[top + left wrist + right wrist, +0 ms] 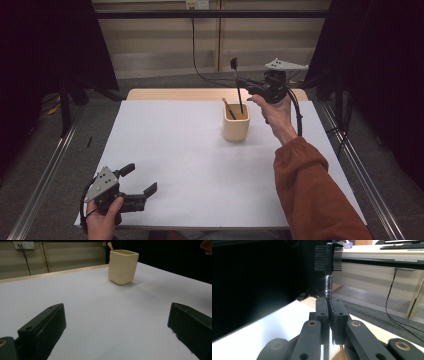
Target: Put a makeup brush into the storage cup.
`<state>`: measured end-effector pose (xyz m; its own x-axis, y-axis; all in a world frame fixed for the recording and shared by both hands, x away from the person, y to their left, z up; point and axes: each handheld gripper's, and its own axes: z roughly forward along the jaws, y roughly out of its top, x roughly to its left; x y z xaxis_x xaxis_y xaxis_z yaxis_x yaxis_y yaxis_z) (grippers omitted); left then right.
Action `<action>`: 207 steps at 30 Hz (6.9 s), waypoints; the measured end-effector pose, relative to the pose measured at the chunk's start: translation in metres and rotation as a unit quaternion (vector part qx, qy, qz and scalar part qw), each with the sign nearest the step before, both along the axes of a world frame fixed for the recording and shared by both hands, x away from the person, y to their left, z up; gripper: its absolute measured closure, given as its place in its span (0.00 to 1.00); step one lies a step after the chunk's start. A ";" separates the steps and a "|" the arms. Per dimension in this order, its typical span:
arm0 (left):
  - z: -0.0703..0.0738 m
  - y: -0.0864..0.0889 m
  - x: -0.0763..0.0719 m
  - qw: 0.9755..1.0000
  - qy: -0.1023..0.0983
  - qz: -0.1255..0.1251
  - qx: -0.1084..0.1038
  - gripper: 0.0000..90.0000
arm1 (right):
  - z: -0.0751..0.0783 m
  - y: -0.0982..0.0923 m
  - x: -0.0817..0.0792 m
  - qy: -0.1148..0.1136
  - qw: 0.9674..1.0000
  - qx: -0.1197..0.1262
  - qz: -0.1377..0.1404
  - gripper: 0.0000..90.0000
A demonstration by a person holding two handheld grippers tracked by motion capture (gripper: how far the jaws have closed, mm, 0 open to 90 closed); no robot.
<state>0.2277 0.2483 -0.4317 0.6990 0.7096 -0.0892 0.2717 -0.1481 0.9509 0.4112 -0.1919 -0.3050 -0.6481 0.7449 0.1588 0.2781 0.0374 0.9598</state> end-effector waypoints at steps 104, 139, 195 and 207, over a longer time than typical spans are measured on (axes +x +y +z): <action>-0.001 -0.003 0.004 1.000 0.009 -0.006 0.001 0.02 | -0.097 -0.016 0.024 0.077 0.996 -0.024 -0.040 0.86; -0.001 -0.004 0.005 1.000 0.008 -0.008 0.002 0.02 | -0.079 -0.016 0.002 0.057 0.998 -0.013 -0.037 0.01; 0.003 0.003 -0.001 1.000 -0.008 0.008 -0.007 0.02 | -0.089 -0.054 -0.094 0.024 0.996 -0.045 -0.076 0.02; 0.003 0.000 -0.005 1.000 -0.007 0.003 -0.005 0.02 | -0.103 -0.064 -0.123 0.025 0.995 -0.039 -0.089 0.02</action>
